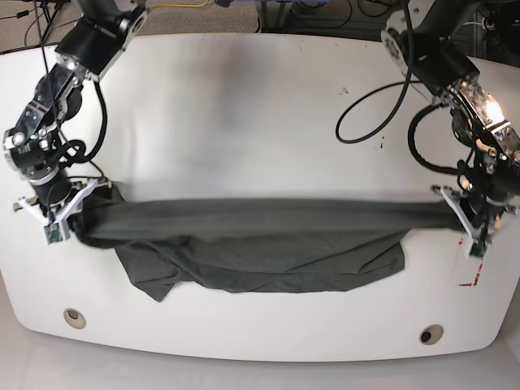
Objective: Layout the t-shirt on the table in an organized manner, then fold the t-shirt properly
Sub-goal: 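Drag the held edge back and lay the shirt flat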
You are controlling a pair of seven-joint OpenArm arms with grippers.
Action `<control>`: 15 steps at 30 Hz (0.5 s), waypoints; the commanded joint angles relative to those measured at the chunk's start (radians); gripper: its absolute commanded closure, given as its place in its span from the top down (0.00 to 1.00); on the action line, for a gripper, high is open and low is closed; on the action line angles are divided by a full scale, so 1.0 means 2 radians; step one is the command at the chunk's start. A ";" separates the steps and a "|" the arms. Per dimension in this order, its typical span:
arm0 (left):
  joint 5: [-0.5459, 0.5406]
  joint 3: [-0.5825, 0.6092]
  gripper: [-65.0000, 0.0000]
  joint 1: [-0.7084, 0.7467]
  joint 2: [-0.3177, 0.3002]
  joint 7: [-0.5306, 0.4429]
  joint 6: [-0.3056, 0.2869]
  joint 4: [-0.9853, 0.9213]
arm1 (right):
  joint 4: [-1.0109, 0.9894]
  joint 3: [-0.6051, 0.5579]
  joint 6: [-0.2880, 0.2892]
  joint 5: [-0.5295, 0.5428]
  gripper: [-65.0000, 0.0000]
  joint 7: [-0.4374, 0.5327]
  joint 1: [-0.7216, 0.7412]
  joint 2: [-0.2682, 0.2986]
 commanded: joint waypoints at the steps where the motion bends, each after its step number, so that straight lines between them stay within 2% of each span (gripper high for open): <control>1: 0.005 -0.011 0.03 0.032 -0.007 -0.028 0.000 0.010 | 0.007 0.007 -0.006 0.001 0.01 0.028 -0.024 -0.004; 6: 0.005 -0.014 0.03 0.117 -0.007 -0.089 0.000 0.008 | 0.006 0.008 -0.006 0.001 0.01 0.060 -0.087 -0.032; 13: 0.006 -0.016 0.03 0.176 -0.011 -0.126 0.000 0.007 | 0.006 0.008 -0.006 0.000 0.01 0.067 -0.134 -0.050; 15: 0.006 -0.016 0.03 0.185 -0.021 -0.132 0.000 0.007 | 0.006 0.008 -0.006 -0.001 0.01 0.067 -0.142 -0.052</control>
